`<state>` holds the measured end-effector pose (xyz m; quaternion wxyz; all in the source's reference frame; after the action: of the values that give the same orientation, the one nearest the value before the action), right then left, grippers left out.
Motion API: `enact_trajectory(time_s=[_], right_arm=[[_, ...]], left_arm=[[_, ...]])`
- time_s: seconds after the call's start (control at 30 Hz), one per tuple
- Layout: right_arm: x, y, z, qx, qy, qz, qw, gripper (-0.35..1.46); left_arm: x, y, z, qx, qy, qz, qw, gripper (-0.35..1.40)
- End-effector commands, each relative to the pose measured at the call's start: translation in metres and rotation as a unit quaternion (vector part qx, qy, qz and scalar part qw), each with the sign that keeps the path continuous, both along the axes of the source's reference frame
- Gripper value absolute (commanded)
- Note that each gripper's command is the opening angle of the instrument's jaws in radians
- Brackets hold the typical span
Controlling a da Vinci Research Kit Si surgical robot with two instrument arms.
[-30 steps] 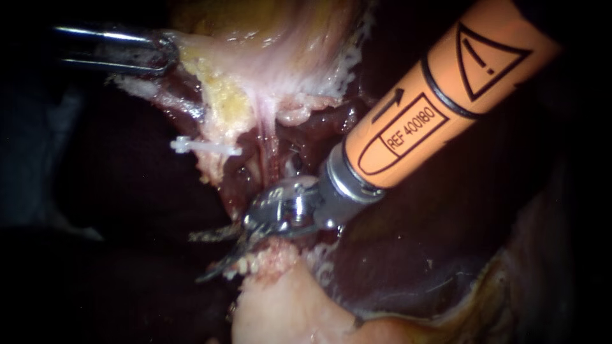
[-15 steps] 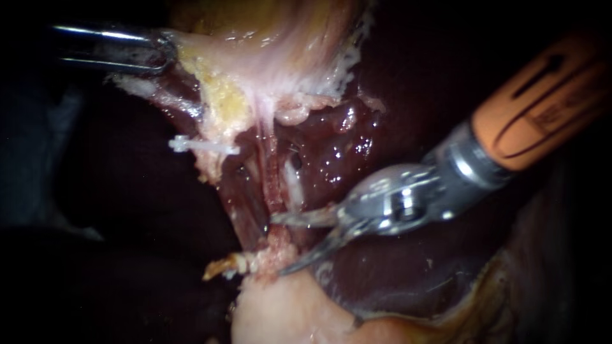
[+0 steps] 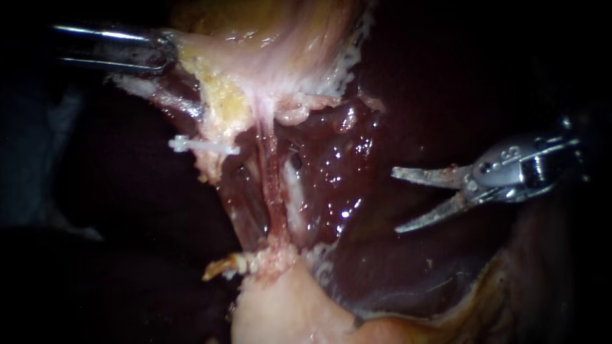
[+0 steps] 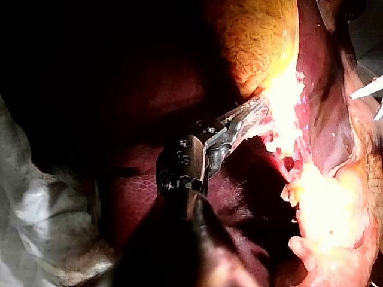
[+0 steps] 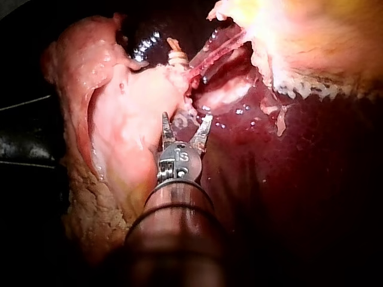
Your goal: Go back from the cut left tube
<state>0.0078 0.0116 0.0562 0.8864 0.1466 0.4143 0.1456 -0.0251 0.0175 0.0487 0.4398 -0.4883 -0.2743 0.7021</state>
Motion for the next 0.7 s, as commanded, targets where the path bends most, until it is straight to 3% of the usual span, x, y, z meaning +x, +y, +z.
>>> enact_trajectory(time_s=[0.03, 0.5, 0.7], right_arm=[[0.0001, 0.0, 0.0, 0.011, 0.007, -0.007, 0.9999, 1.45], [0.0001, -0.0001, 0.0, 0.016, 0.008, -0.008, 0.9998, 1.45], [0.0001, -0.0001, 0.0, 0.016, 0.008, -0.008, 0.9998, 1.45]], left_arm=[[-0.0001, -0.0001, 0.0001, -0.001, 0.001, 0.0, 1.0, -0.35], [-0.0029, -0.0018, 0.0033, -0.009, 0.003, 0.0, 1.0, -0.35], [-0.0034, -0.0019, 0.0037, -0.01, 0.001, 0.0, 1.0, -0.35]])
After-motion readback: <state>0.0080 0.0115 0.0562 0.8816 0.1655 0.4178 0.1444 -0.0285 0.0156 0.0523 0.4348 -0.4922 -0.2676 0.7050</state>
